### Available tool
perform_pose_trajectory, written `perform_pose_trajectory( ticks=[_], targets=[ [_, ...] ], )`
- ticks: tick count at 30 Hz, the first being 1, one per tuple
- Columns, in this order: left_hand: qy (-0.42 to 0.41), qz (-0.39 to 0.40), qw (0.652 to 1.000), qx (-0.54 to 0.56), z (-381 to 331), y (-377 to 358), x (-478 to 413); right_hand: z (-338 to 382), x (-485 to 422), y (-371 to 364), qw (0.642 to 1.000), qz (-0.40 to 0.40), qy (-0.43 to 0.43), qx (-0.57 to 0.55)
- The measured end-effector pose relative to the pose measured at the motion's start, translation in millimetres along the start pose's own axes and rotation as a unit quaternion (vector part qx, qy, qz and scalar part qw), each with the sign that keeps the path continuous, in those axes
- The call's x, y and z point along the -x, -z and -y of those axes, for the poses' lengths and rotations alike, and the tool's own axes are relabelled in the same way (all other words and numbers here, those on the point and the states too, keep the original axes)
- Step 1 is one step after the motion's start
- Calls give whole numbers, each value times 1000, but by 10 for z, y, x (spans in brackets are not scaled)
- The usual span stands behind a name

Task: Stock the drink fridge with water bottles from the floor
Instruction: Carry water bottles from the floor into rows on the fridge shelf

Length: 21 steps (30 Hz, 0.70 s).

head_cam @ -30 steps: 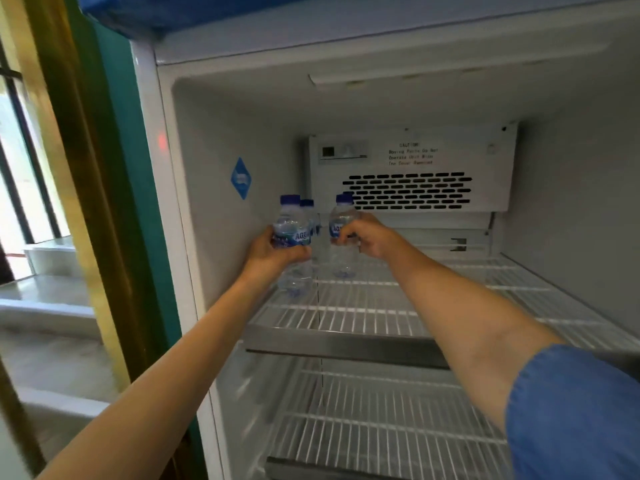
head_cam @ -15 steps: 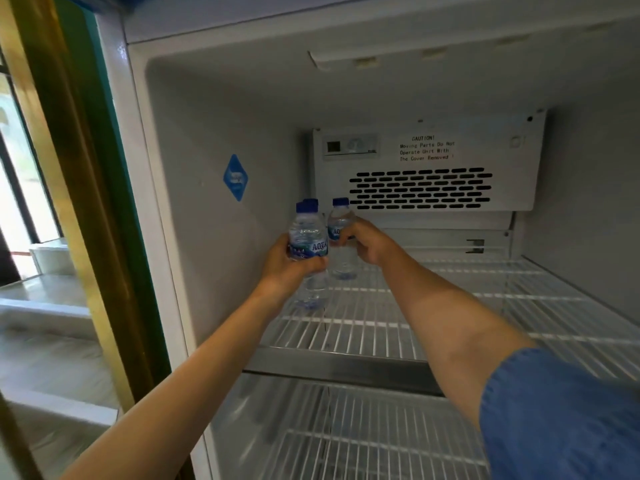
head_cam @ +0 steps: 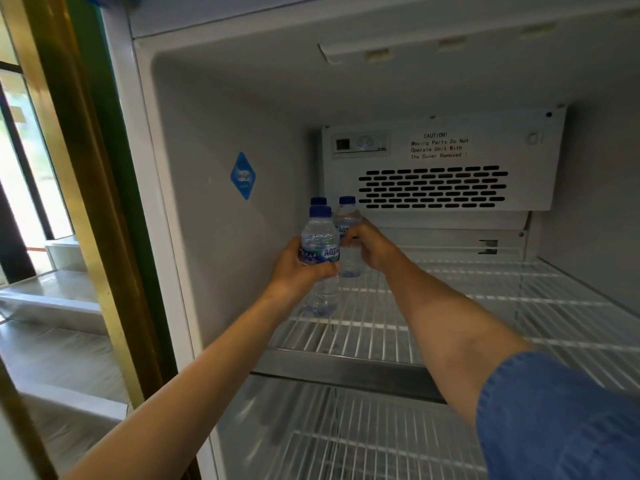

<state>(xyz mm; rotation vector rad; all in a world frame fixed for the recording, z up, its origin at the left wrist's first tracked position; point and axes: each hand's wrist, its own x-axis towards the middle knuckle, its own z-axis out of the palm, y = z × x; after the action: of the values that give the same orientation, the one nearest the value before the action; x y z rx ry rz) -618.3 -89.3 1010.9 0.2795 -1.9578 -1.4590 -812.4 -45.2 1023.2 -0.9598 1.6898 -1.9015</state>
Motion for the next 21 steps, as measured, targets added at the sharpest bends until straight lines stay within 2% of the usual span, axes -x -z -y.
perform_pose_trajectory(
  ticks=[5,9,12,14,17,21],
  targets=[
    [2,11,1000,1,9,13,11,-28,45,20,1000,9,-27,3],
    [10,19,1000,17,0,23,28,-38,139,101,992,-7,-78,97],
    [22,43,998,27,2,10,2,97,308,266,973,-16,-105,203],
    [29,68,997,32,-21,-26,-15,241,442,384,969,-18,-111,222],
    [31,105,993,53,-25,-139,-73,446,673,527,982,10,-84,167],
    [18,163,983,81,-85,-426,-114,594,946,629,991,114,-50,48]
  ],
)
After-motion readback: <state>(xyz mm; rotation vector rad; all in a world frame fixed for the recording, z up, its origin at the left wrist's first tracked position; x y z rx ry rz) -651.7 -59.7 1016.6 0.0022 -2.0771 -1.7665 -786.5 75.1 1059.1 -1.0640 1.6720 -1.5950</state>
